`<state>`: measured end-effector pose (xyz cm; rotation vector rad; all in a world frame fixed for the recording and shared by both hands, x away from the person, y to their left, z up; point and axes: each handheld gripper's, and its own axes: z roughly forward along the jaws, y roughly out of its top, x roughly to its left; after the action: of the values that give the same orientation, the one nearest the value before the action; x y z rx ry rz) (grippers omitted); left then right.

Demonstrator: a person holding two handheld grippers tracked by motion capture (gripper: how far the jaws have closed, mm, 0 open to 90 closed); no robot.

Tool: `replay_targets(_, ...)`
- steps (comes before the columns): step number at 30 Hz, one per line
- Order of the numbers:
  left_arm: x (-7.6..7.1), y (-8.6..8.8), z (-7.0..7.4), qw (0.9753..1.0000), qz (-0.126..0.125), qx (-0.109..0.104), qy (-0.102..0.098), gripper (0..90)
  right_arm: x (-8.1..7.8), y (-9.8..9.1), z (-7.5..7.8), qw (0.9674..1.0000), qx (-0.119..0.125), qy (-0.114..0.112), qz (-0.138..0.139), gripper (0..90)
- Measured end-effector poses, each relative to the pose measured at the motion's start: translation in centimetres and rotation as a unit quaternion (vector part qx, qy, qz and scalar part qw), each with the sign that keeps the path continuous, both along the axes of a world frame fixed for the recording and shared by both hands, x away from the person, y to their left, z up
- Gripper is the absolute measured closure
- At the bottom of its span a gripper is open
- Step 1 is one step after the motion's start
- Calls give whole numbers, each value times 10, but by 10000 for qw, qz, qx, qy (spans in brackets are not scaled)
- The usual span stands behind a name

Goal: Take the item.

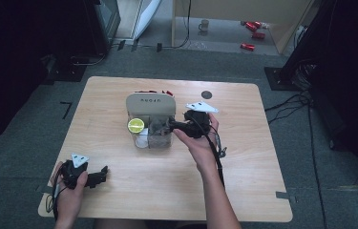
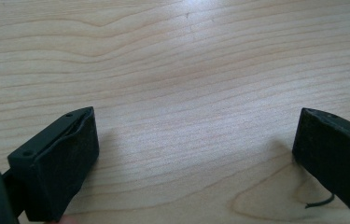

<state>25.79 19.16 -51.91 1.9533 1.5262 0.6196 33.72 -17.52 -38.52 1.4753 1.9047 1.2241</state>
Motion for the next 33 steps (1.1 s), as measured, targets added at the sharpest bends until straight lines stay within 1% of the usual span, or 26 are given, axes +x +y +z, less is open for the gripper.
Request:
replay_targets(4, 0, 0, 0, 10000, -5, 7, 11, 8, 8, 9, 0, 10000, 15, -70, 13, 304)
replay_targets(7, 0, 0, 0, 10000, -4, 3, 10, 8, 15, 14, 0, 9999, 56, -110, 38, 356)
replay_targets(13, 1, 0, 0, 10000, -16, 16, 16, 8, 29, 21, 2, 9999, 21, -129, 106, 376)
replay_targets(16, 1, 0, 0, 10000, -7, 6, 13, 8, 37, 23, 4, 9997, -81, -194, 143, 392)
replay_targets(21, 1, 0, 0, 10000, -8, 3, 12, 8, 47, 27, 7, 9994, -76, -210, 252, 392)
replay_targets(24, 1, 0, 0, 10000, -8, 2, 11, 8, 48, 30, 7, 9990, 24, -238, 376, 394)
replay_targets(25, 1, 0, 0, 10000, -8, 2, 10, 8, 47, 31, 7, 9988, 14, -254, 416, 390)
replay_targets(27, 1, 0, 0, 10000, -10, 3, 10, 8, 45, 33, 7, 9987, -57, -283, 418, 386)
replay_targets(31, 1, 0, 0, 10000, -9, 4, 8, 8, 41, 30, 9, 9986, 74, -253, 456, 387)
replay_targets(33, 1, 0, 0, 10000, -25, 21, 14, 8, 39, 30, 9, 9985, 61, -258, 485, 386)
